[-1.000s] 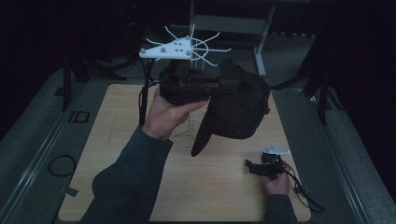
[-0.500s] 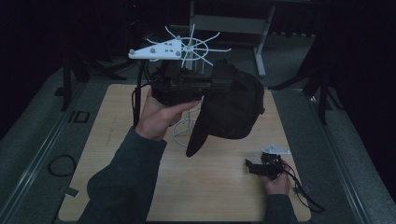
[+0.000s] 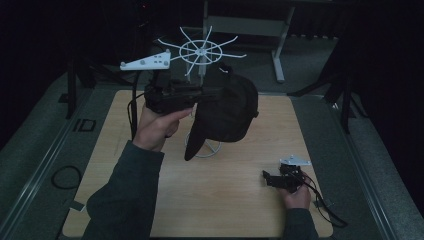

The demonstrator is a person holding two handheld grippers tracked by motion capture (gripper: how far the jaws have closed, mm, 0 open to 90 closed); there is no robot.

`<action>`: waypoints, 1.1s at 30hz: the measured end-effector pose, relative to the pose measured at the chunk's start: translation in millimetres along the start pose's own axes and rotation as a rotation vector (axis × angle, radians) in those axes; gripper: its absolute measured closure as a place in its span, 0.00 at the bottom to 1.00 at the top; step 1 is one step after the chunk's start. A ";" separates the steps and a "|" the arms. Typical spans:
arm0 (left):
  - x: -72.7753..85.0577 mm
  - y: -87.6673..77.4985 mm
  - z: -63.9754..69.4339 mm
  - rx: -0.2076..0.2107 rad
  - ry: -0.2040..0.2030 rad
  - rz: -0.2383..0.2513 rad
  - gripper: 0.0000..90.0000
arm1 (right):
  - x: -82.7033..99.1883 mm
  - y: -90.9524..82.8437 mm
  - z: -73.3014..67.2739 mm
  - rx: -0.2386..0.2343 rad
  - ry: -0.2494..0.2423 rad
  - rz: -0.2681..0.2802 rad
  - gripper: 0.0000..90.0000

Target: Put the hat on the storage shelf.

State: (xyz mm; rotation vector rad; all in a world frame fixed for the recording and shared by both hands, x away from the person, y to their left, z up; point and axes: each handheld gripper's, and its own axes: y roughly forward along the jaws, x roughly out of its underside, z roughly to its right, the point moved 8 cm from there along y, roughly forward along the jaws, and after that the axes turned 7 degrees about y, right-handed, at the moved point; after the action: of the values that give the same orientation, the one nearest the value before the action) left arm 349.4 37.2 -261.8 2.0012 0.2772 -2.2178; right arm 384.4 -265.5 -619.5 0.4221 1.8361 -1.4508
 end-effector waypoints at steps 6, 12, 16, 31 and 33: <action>13.5 -10.2 -12.6 0.001 -0.047 0.031 0.94 | 0.1 -0.1 -0.1 -0.001 0.000 -0.002 0.16; 27.5 -15.5 -22.4 -0.016 -0.087 0.031 0.94 | 0.0 0.0 0.1 -0.001 -0.002 0.000 0.16; 33.2 -16.7 -24.8 -0.027 -0.100 0.019 0.91 | 0.0 -0.1 0.1 0.000 -0.002 0.000 0.16; 38.5 -13.1 -21.6 -0.098 -0.067 -0.050 0.53 | 0.1 -0.1 0.1 0.000 -0.002 -0.001 0.16; 38.3 -12.8 -20.5 -0.108 -0.061 -0.054 0.47 | 0.0 -0.1 0.1 0.000 -0.001 -0.001 0.16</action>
State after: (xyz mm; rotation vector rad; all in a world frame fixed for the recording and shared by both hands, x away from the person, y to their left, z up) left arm 362.3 55.1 -301.4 1.8894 0.4390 -2.2395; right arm 384.3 -265.6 -619.5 0.4203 1.8358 -1.4511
